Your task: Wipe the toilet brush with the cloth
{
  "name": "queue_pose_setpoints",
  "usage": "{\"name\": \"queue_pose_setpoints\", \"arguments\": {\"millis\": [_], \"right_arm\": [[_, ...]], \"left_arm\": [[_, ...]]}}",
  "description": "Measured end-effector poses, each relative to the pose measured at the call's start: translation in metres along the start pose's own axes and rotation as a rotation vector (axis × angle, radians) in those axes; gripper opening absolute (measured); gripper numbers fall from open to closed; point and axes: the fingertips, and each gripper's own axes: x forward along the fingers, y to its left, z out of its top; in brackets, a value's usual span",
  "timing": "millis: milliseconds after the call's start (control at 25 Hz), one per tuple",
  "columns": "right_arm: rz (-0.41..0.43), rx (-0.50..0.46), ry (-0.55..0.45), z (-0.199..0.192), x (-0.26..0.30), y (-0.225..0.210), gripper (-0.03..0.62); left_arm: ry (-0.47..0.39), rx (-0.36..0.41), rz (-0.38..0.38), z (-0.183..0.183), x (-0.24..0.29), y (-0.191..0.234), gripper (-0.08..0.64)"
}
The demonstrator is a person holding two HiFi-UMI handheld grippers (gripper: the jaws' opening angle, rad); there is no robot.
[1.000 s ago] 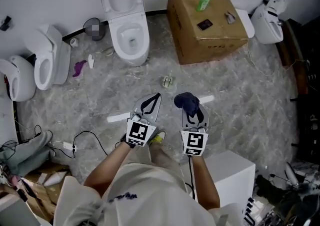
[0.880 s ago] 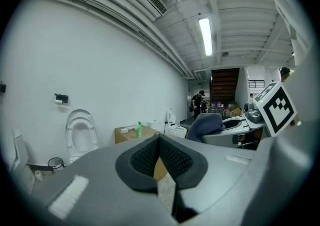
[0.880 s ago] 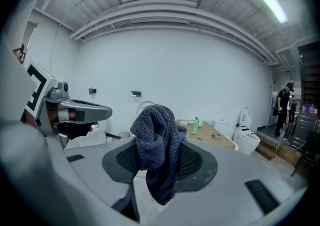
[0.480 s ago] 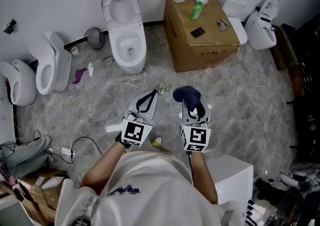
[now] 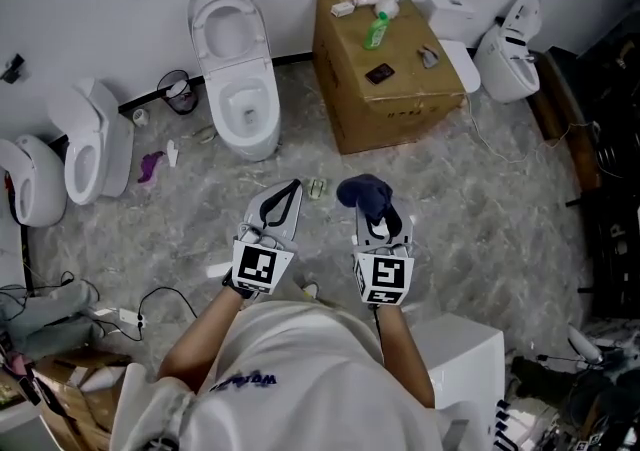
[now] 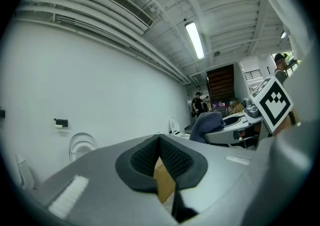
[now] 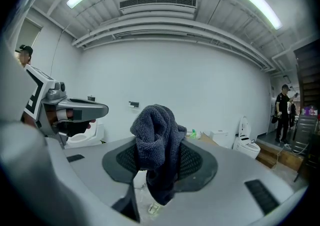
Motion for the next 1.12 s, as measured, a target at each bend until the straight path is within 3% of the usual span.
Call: {"name": "queue_pose_setpoints", "arguments": {"millis": [1120], "right_arm": [[-0.009, 0.013, -0.003, -0.009, -0.017, -0.013, 0.166]], "left_arm": [[-0.005, 0.005, -0.013, 0.011, -0.001, -0.024, 0.000]]}}
